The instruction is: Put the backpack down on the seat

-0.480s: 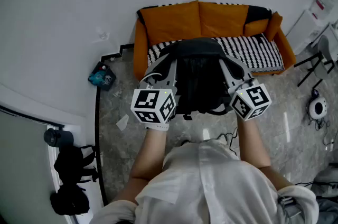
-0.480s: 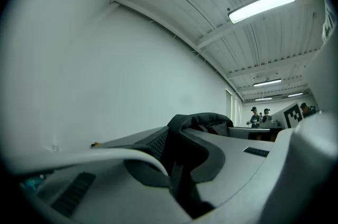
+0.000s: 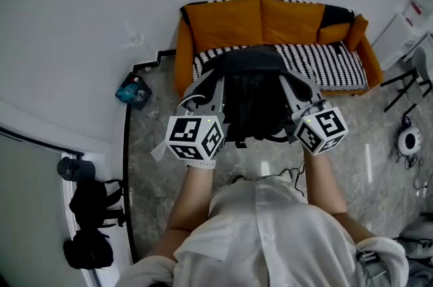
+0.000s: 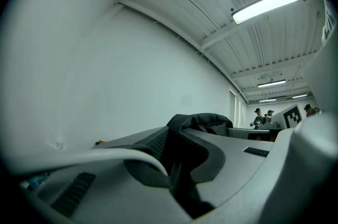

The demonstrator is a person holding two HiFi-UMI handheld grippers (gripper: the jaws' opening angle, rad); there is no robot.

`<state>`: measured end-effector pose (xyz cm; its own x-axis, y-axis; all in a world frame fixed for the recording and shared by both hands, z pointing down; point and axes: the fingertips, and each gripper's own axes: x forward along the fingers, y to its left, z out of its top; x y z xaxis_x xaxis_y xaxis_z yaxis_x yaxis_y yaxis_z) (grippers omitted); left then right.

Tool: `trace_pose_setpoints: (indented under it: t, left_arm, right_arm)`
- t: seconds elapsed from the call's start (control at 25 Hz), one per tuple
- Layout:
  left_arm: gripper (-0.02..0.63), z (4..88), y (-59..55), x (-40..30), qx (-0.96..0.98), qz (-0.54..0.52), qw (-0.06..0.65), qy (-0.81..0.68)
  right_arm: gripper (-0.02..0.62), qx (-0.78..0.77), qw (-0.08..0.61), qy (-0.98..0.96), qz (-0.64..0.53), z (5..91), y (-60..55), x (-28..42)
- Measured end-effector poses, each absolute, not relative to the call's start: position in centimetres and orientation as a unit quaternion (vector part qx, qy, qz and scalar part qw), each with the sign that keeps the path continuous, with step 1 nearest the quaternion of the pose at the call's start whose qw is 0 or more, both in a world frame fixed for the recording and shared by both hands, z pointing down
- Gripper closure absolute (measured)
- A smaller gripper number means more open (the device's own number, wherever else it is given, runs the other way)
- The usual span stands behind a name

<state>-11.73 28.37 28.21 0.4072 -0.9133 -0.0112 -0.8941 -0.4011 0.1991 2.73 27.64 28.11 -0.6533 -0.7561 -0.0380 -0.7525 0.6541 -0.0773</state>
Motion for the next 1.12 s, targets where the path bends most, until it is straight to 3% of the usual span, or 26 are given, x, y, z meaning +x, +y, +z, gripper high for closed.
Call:
trace_pose_setpoints:
  t: [0.52,1.12]
  left_arm:
    - [0.561,30.7,25.5,-10.2,0.837,-0.058,0.107,-0.534]
    - [0.563,33.7,11.5,-7.9,0.825,-0.042,0.122,-0.551]
  right_arm:
    - [0.568,-0.418,0.029,0.906,-0.063,30.5,24.7,4.3]
    - [0.568,-0.365,0.030,0.928,-0.070,33.5,10.0,6.4]
